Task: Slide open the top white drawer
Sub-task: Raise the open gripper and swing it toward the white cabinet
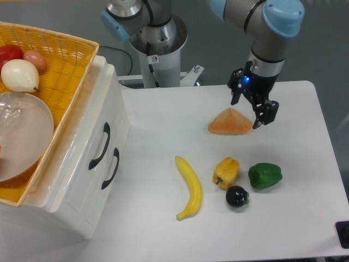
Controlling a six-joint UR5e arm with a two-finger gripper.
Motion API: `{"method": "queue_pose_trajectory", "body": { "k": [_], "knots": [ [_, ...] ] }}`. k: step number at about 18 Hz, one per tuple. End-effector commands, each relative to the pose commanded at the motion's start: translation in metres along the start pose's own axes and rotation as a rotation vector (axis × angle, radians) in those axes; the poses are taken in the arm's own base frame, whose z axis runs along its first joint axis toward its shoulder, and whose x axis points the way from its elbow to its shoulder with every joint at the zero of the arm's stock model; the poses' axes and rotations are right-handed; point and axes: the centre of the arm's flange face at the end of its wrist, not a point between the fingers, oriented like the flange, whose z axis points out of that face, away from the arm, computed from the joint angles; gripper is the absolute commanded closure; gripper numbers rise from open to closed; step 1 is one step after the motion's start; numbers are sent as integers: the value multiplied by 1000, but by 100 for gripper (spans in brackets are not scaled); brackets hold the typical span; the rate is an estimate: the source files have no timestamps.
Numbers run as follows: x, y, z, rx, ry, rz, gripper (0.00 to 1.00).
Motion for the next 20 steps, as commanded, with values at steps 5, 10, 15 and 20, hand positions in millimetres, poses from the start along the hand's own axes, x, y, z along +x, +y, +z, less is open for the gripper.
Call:
{"method": "queue_pose_trajectory", "body": {
  "k": [5,10,15,20],
  "knots": [
    [-1,-2,-3,-1,-5,3,0],
    [5,-15,11,1,22,-42,0],
    [9,-20,15,4,42,-137,0],
    [9,-31,16,-1,42,-269,0]
  ]
}}
